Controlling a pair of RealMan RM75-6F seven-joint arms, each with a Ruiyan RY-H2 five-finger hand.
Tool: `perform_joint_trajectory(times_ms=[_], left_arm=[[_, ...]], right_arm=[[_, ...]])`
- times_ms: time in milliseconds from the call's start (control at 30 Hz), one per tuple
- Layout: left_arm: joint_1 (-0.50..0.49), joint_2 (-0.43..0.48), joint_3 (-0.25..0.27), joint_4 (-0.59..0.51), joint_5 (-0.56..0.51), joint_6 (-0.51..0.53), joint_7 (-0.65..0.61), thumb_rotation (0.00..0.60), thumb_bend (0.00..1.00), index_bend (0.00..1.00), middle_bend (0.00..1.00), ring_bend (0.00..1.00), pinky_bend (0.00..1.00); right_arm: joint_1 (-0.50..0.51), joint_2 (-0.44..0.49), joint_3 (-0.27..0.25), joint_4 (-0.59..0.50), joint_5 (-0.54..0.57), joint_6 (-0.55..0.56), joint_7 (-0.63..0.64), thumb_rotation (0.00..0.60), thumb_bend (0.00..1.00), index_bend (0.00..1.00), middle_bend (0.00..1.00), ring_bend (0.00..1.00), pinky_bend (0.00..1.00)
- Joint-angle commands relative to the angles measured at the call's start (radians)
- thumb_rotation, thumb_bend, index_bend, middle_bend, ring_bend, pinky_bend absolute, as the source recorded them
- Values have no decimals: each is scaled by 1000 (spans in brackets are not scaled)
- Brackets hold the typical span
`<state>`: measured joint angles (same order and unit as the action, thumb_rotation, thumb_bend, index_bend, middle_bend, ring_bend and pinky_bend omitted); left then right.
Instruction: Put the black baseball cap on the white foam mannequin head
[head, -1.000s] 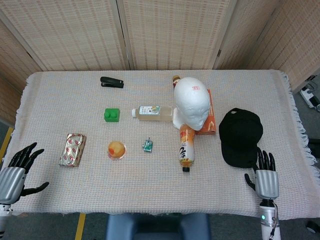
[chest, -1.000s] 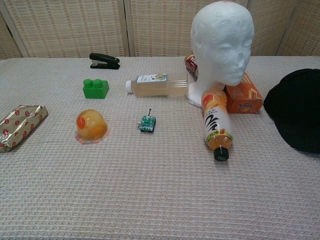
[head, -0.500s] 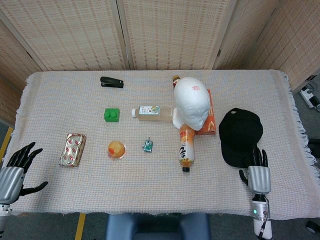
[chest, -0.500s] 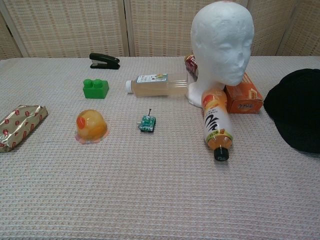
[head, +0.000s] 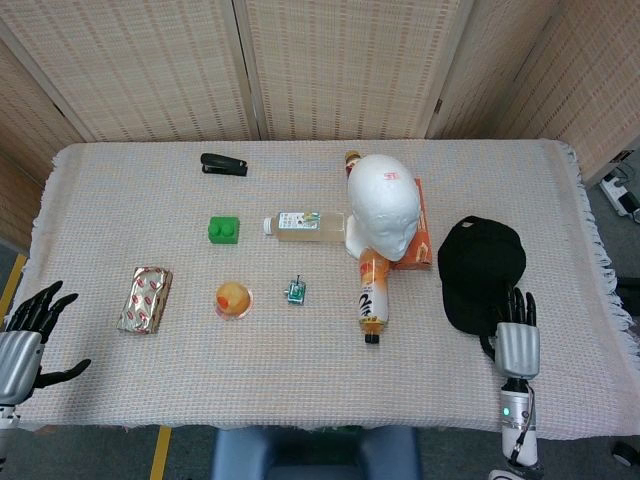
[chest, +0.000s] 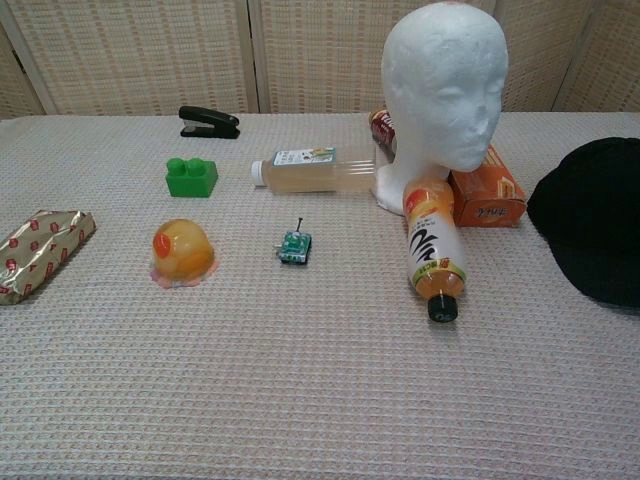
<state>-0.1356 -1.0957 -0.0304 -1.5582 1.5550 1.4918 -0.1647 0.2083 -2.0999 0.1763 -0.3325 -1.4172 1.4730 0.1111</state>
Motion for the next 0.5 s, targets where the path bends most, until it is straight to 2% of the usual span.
perform_joint_trajectory(times_ms=[33,300,500], left_arm=[[-1,-1,-2,1,-4,-3,3,600,159,170,46,6,139],[-3,-9,-7,6,-19,-12,19,600,158,170,47,5,139],[1,-10,-10,6,-19,-4,24,600,159,170,48,6,139]], right_arm=[[12,-9,6,15,7,-13,4,600,280,415,0,0,0],[38,-26,23,42,24,-26,40,600,306,432,2,0,0],[50,-23,45,42,39,4,91,600,355,549,68,0,0]])
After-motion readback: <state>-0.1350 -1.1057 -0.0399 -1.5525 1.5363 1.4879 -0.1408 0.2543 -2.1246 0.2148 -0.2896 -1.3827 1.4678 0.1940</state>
